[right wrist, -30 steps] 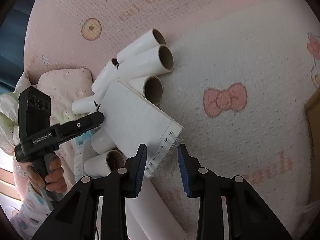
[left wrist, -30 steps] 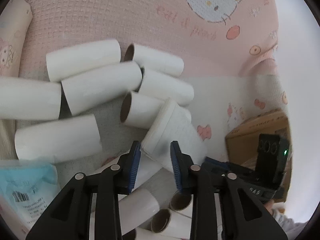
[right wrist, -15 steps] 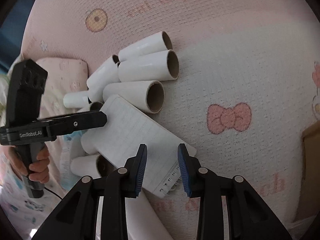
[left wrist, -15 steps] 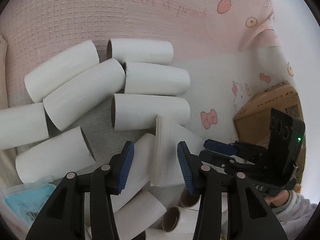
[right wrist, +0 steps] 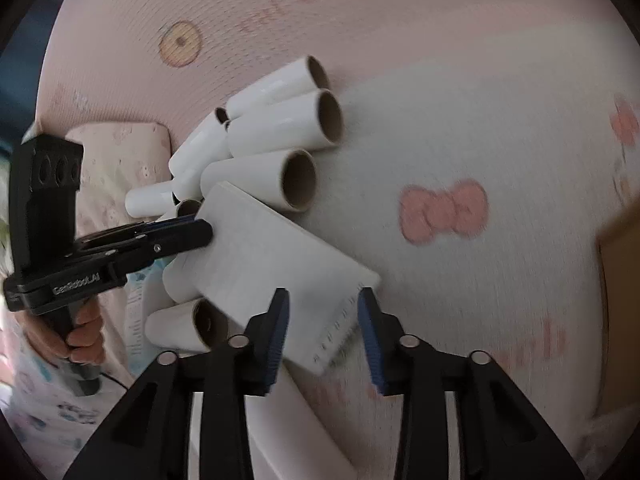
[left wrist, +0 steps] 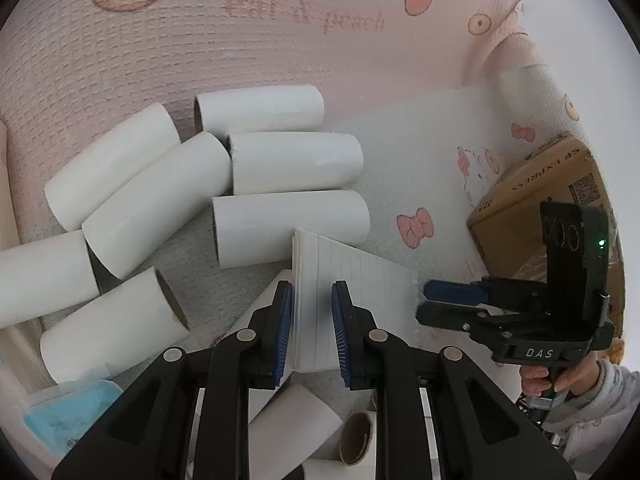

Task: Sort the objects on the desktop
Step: 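Close the right gripper on the white spiral notepad's edge, then lift the notepad with the right gripper off the tubes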

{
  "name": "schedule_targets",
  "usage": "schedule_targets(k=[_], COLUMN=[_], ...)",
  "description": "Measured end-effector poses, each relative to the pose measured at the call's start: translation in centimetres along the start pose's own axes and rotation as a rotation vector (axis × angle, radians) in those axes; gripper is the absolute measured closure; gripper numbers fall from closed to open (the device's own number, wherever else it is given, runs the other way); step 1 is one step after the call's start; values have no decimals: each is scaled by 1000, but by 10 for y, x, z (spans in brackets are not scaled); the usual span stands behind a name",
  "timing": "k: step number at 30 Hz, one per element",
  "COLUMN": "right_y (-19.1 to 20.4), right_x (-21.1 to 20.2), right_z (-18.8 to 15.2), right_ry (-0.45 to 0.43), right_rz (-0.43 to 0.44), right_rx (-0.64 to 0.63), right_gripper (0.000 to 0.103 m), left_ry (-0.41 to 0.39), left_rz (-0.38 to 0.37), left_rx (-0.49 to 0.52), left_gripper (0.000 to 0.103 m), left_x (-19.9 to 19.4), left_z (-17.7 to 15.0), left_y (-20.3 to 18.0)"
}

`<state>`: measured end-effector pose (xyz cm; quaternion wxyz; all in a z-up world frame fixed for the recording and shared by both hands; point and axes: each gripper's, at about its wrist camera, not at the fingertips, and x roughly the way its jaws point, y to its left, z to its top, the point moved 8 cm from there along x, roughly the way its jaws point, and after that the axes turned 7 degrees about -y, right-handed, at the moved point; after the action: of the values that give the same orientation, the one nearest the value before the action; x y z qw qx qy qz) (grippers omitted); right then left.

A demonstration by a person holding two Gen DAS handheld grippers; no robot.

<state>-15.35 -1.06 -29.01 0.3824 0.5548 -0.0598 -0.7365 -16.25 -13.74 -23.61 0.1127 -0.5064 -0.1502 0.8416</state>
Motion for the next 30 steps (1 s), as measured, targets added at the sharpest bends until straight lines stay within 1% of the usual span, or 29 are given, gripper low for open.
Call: schedule_targets(k=[1,2,6,8,10,11,13,16,18,20,24,25,28,30], right_y=[-3,-5,-3,2,7,8,9,9,9,9,22,24,33,37], right_x=[-1,-1,7,9,14,17,21,22,21,18,10,8,6,7], right_z=[-3,-5,-11,-9,-8,-8,-4,1,4,6,12,14,20,23], right_ry=[2,2,21,13,29,37,42,37,17,-1,-55,-64,-71,-71], right_rz=[-8,-8,3,29,64,66,69,59,57,52,66,69,89,90], right_rx=[13,19,25,14,22,37,61,49,53,43,-16,-26,-49,-61], right_gripper=[61,60,59,59,58,58,53,53,53,53,54,54,54,54], left_ry=[-7,-15,-41,-49,-56,-61,-69,-79,-78,-77,-44,-48,-62,-55], left_rz=[-3,-8,-34,-47,-58,-60,-61,-64,-65,-55,-49,-18,24,39], left_rx=[-1,-3,-17,-35,-63,-75,-91,-105,-107,-110,-197,-220,-169,-165], left_gripper=[80,80,80,80,80,80,80,80,80,80,75,74,72,71], left_x=[0,-1,-1,-2,-2,-2,-3,-3,-3,-4,-7,-9,-17,-18], left_z=[0,-1,-1,-1,-1,-1,0,-1,-2,-2,-1,1,3,2], left_y=[1,2,5,8,12,13,16,17,16,16,22,24,24,27])
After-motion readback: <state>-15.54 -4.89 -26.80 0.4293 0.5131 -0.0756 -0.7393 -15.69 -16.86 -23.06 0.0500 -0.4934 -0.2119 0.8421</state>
